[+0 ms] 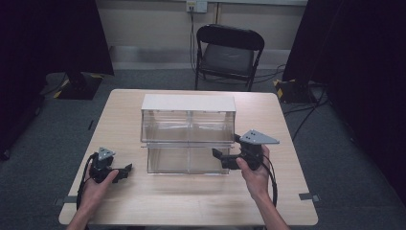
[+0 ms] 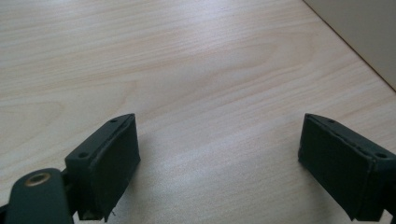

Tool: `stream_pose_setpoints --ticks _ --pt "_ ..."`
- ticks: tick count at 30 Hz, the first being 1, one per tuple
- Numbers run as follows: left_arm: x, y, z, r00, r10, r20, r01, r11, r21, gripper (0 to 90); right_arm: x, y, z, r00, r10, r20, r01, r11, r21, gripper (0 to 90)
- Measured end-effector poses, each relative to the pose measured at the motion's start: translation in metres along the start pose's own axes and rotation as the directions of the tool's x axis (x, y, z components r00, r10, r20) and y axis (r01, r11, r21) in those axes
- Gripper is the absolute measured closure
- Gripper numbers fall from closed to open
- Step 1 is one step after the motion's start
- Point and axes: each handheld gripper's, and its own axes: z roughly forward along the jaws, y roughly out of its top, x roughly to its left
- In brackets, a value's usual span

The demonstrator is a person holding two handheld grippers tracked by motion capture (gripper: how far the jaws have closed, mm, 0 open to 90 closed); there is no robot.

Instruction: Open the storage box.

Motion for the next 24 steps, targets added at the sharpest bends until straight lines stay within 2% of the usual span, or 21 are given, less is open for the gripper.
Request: stream_pose_setpoints --ticks 24 --pt "0.0 0.0 0.0 1.0 0.0 0.001 0.0 1.0 0.0 11.9 -0.0001 0.0002 0.0001 1.0 -0.002 0.0 0.002 1.0 0.001 8.2"
